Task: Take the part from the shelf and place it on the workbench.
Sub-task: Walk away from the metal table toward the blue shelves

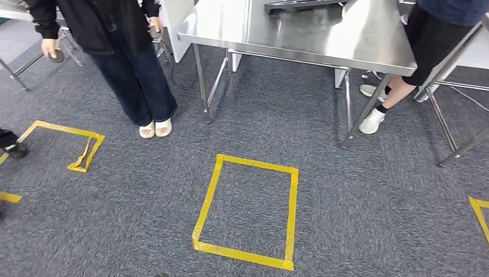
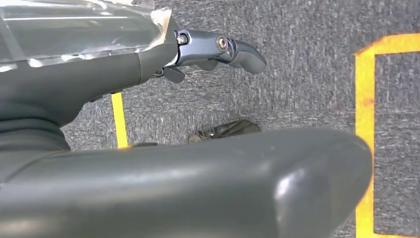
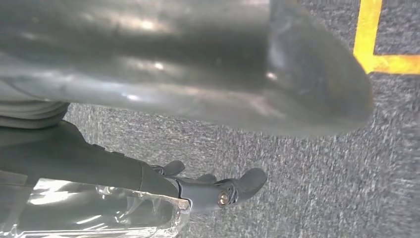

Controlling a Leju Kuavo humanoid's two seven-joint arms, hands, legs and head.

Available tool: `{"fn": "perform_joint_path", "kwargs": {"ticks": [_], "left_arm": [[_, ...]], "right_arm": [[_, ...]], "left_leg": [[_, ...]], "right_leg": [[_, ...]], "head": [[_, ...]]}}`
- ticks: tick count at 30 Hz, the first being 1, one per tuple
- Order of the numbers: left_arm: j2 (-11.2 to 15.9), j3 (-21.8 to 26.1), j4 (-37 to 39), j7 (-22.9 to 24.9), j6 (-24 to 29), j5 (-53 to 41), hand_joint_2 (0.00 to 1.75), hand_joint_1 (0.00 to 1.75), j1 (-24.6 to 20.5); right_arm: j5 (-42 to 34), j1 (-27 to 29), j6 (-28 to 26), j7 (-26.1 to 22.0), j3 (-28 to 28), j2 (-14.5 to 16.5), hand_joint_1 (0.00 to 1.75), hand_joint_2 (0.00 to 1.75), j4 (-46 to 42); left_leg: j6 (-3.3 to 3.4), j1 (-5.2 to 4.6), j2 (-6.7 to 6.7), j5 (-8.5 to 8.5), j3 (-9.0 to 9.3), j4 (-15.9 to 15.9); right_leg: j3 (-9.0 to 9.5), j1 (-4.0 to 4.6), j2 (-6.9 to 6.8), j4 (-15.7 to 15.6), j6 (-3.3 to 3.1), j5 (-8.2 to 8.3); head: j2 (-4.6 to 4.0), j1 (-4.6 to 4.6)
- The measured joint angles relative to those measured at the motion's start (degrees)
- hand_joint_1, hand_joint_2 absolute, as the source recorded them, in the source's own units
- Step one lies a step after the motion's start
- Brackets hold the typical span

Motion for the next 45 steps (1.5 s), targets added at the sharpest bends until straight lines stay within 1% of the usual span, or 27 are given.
{"fn": "perform_joint_path", "kwargs": {"ticks": [1,3,5,7,8,9,11,13,15,16,18,20,21,23,25,27,29,31,33,35,37,38,39,40,42,44,45], "left_arm": [[-0.1,0.0,0.0,0.0,0.0,0.0,0.0,0.0,0.0],[-0.1,0.0,0.0,-0.1,0.0,0.0,0.0,0.0,0.0],[-0.2,0.0,0.0,-0.1,0.0,0.0,0.0,0.0,-0.2],[-0.3,0.0,0.0,-0.1,0.0,0.0,0.0,0.0,-0.1],[-0.3,0.0,0.0,-0.1,0.0,0.0,0.0,0.0,-0.1],[-0.3,0.0,0.0,-0.1,0.0,0.0,0.0,0.0,0.0],[-0.3,0.0,0.0,-0.1,0.0,0.0,0.0,0.0,-0.1],[-0.3,0.0,0.0,-0.1,0.0,0.0,0.0,0.0,-0.1],[-0.3,0.0,0.0,-0.1,0.0,0.0,0.0,0.0,0.0],[-0.3,0.0,0.0,-0.1,0.0,0.0,0.0,0.0,0.0],[-0.3,0.0,0.0,-0.1,0.0,0.0,0.0,0.0,0.1],[-0.3,0.0,0.0,-0.1,0.0,0.0,0.0,0.0,0.0],[-0.3,0.0,0.0,-0.1,0.0,0.0,0.0,0.0,0.0],[-0.3,0.0,0.0,-0.1,0.0,0.0,0.0,0.0,0.1],[-0.2,0.0,0.0,-0.1,0.0,0.0,0.0,0.0,0.1],[-0.2,0.0,0.0,-0.1,0.0,0.0,0.0,0.0,-0.1],[-0.2,0.0,0.0,-0.2,0.0,0.0,0.0,0.0,-0.2],[-0.3,0.0,0.0,-0.2,0.0,0.0,0.0,0.0,-0.1],[-0.3,0.0,0.0,-0.2,0.1,0.0,0.0,0.0,0.0],[-0.3,0.0,0.0,-0.1,0.2,-0.1,0.0,0.0,-0.2],[-0.4,0.0,0.0,0.0,0.4,-0.1,0.0,0.0,-0.2],[-0.4,0.0,0.0,0.1,0.6,-0.1,0.0,0.0,-0.1],[-0.4,0.0,0.0,0.1,0.7,-0.1,0.0,0.0,0.0],[-0.4,0.0,0.0,0.2,0.8,-0.1,0.0,0.0,0.0],[-0.4,0.0,0.0,0.3,0.9,-0.1,0.0,0.0,0.0],[-0.4,0.0,0.0,0.5,1.0,0.0,0.0,0.0,0.1],[-0.4,0.0,0.1,0.5,1.1,0.0,0.0,0.0,0.1]], "right_arm": [[-0.1,0.0,0.0,-0.2,0.0,0.0,0.0,0.0,0.0],[-0.2,-0.1,0.0,-0.5,0.0,0.1,0.0,0.0,-0.1],[-0.2,0.0,0.0,-0.7,0.0,0.1,0.0,0.0,-0.1],[-0.2,0.1,0.0,-0.7,0.0,0.1,0.0,0.0,-0.1],[-0.2,0.2,0.0,-0.7,0.0,0.1,0.0,0.0,-0.1],[-0.2,0.1,0.0,-0.7,0.0,0.0,0.0,0.0,-0.1],[-0.2,0.0,0.1,-0.7,0.0,0.0,0.0,0.0,-0.2],[-0.2,-0.1,0.1,-0.7,0.0,0.0,0.0,0.0,-0.2],[-0.3,-0.1,0.2,-0.7,0.0,0.0,0.0,0.0,-0.2],[-0.3,-0.2,0.2,-0.7,0.0,0.1,0.0,0.0,-0.3],[-0.3,-0.2,0.3,-0.8,0.0,0.1,0.0,0.0,-0.3],[-0.3,-0.1,0.3,-0.8,0.0,0.1,0.0,0.0,-0.4],[-0.3,0.0,0.3,-0.8,0.0,0.0,0.0,0.0,-0.4],[-0.3,0.0,0.3,-0.8,0.0,0.1,0.0,0.0,-0.4],[-0.3,-0.1,0.3,-0.8,0.0,0.1,0.0,0.0,-0.4],[-0.3,-0.2,0.4,-0.8,0.0,0.1,0.0,0.0,-0.4],[-0.3,-0.3,0.4,-0.8,0.0,0.1,0.0,0.0,-0.4],[-0.3,-0.4,0.6,-0.8,0.0,0.0,0.0,0.0,-0.5],[-0.4,-0.4,0.9,-0.8,0.0,0.0,0.0,0.0,-0.6],[-0.5,-0.1,1.2,-0.8,0.0,0.0,0.0,0.0,-0.6],[-0.4,0.3,1.4,-0.8,0.0,0.0,0.0,0.0,-0.5],[-0.3,0.4,1.4,-0.8,0.0,0.0,0.0,0.0,-0.5],[-0.2,0.5,1.5,-0.8,0.0,0.0,0.0,0.0,-0.5],[0.0,0.5,1.6,-0.8,0.0,0.0,0.0,0.0,-0.5],[0.3,0.5,1.8,-0.8,0.0,0.0,0.0,0.0,-0.5],[0.6,0.5,2.0,-0.5,0.2,0.1,0.0,0.0,-0.5],[0.7,0.5,2.1,-0.4,0.3,0.1,0.0,0.0,-0.5]], "left_leg": [[0.46,-0.02,-0.47,0.23,-0.12,-0.2],[1.28,0.17,-1.37,0.74,-0.38,-0.4],[1.75,0.18,-2.45,1.09,-0.86,-0.4],[1.86,0.13,-3.78,1.38,-1.24,-0.4],[1.78,0.14,-4.52,1.53,-1.33,-0.4],[1.65,0.18,-5.24,1.67,-1.37,-0.4],[1.21,0.12,-6.58,1.92,-1.46,-0.3],[0.58,-0.07,-7.6,2.23,-1.72,-0.2],[-0.21,-0.01,-8.61,2.7,-2.01,-0.5],[-0.52,0.08,-8.41,2.63,-2.26,-0.3],[-1.0,0.13,-5.99,0.5,-3.77,2.7],[-1.39,0.19,-3.31,-3.61,-6.9,9.7],[-1.58,0.29,-2.86,-5.22,-8.53,13.4],[-1.81,0.46,-2.42,-5.41,-9.14,15.6],[-1.79,0.53,-1.13,-2.31,-5.36,9.6],[-1.44,0.35,1.23,-0.18,-1.38,2.5],[-0.68,-0.06,1.77,0.1,-0.34,0.2],[0.29,-0.21,0.39,0.43,-0.59,-0.1],[1.14,-0.05,-0.78,0.91,-0.7,-0.4],[1.67,0.01,-2.13,1.25,-0.99,-0.5],[1.87,-0.02,-3.73,1.43,-1.27,-0.5],[1.86,-0.01,-4.52,1.51,-1.33,-0.5],[1.78,0.02,-5.34,1.6,-1.34,-0.5],[1.64,0.08,-6.14,1.69,-1.34,-0.4],[1.11,0.02,-7.57,1.85,-1.51,-0.2],[0.41,-0.12,-8.7,2.08,-1.84,-0.1],[0.03,-0.12,-9.25,2.25,-2.02,-0.2]], "right_leg": [[-0.24,-0.12,0.31,0.3,0.28,-0.3],[-1.96,-0.26,2.36,3.9,0.31,-2.5],[-5.44,-0.37,4.25,11.6,-0.14,-5.99],[-7.74,-0.41,4.69,16.9,-0.01,-7.51],[-7.32,-0.47,4.83,16.2,0.38,-6.88],[-5.8,-0.56,5.17,13.2,0.84,-5.53],[-1.63,-0.78,7.32,4.8,1.44,-2.55],[0.36,-0.78,8.83,0.4,1.03,-1.22],[0.48,-0.63,8.06,0.0,0.09,-0.83],[0.57,-0.71,7.49,-0.1,-0.35,-0.61],[0.66,-0.97,6.15,-0.3,-1.28,-0.17],[0.48,-0.79,4.7,-0.3,-1.83,-0.07],[0.37,-0.66,3.88,-0.3,-1.95,-0.06],[0.23,-0.53,2.24,-0.3,-1.96,-0.08],[0.36,-0.52,0.88,-0.2,-1.91,-0.17],[0.37,-0.08,-0.16,-0.1,-1.55,-0.47],[0.47,0.37,-1.22,-0.1,-1.04,-0.69],[0.53,0.3,-1.9,0.1,-0.55,-0.88],[-0.6,0.04,0.29,2.5,-0.32,-2.43],[-3.8,-0.16,3.53,9.4,-0.66,-5.71],[-7.02,-0.23,4.66,16.1,-0.7,-7.97],[-7.39,-0.32,4.81,16.8,-0.37,-7.83],[-6.63,-0.47,4.97,15.1,0.15,-6.78],[-4.91,-0.7,5.51,11.4,0.76,-5.12],[-1.41,-1.2,7.88,3.7,1.41,-2.24],[-0.24,-1.22,9.03,0.9,0.98,-1.28],[-0.19,-1.02,8.4,0.9,0.52,-1.1]], "head": [[0.0,0.02],[0.0,0.15],[0.0,0.29],[0.0,0.32],[0.0,0.33],[0.0,0.33],[0.0,0.35],[0.0,0.28],[0.0,0.21],[0.0,0.21],[0.0,-0.05],[0.0,-0.32],[0.0,-0.35],[0.0,-0.36],[0.0,-0.37],[0.0,-0.37],[0.0,-0.09],[0.0,0.15],[0.0,0.19],[0.0,0.33],[0.0,0.39],[0.0,0.4],[0.0,0.39],[0.0,0.39],[0.0,0.44],[0.0,0.37],[0.0,0.3]]}}
